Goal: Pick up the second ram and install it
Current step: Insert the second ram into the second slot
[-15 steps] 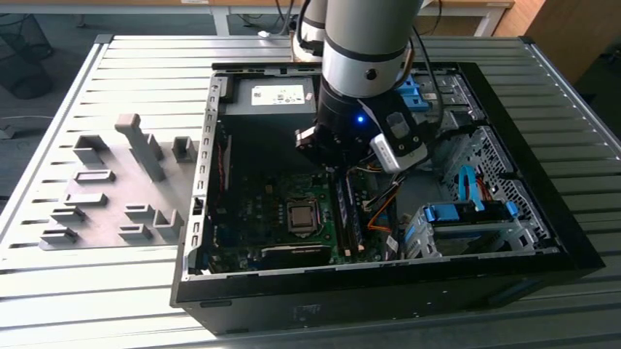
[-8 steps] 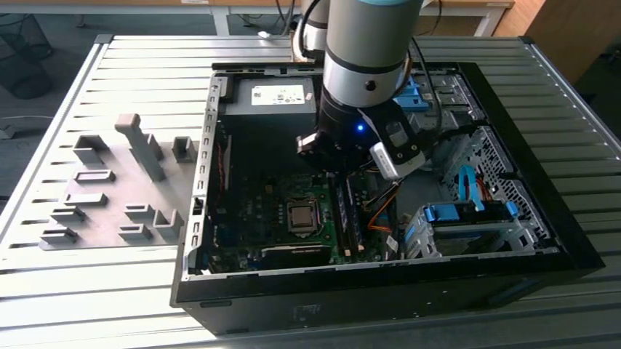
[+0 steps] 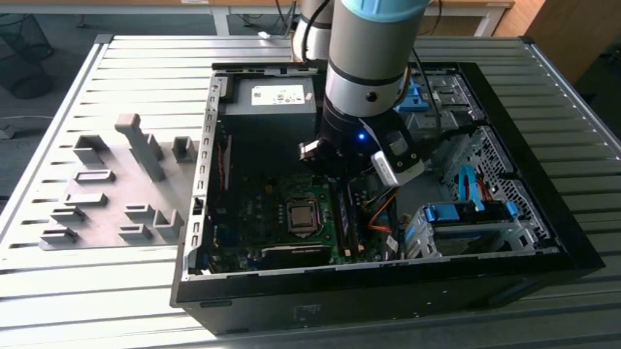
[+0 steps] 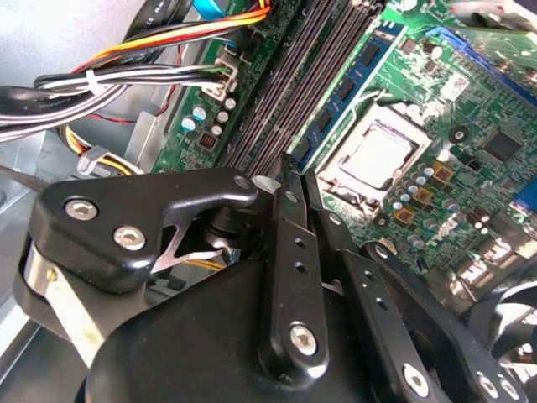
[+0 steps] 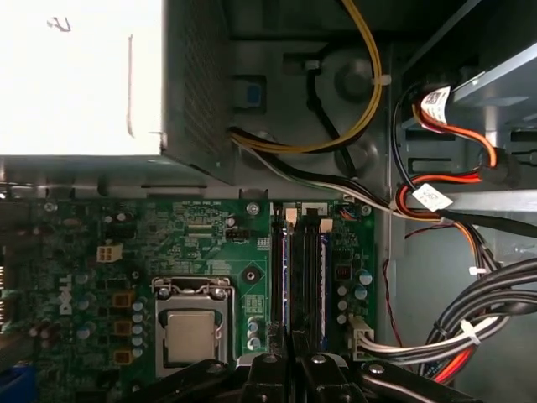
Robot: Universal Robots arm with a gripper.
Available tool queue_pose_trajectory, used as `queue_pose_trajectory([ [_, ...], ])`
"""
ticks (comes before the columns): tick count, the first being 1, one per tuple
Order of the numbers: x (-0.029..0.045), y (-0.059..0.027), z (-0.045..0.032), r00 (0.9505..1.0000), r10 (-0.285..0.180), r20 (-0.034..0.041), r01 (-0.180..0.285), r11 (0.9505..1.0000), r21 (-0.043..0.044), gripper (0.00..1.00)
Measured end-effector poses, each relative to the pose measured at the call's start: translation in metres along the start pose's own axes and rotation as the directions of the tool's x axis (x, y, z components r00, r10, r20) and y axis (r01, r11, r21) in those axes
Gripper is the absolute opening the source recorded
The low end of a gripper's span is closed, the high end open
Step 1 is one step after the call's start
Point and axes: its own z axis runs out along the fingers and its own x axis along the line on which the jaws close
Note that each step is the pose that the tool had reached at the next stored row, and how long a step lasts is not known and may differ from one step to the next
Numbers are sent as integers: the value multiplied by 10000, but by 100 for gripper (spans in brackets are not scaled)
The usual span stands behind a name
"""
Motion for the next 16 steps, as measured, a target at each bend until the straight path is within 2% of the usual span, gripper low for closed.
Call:
queue_pose_trajectory([
  [4,-2,-1,59,10000,0,-7,0,10000,1,14],
  [16,-3,-11,65,10000,0,-7,0,10000,-2,14],
])
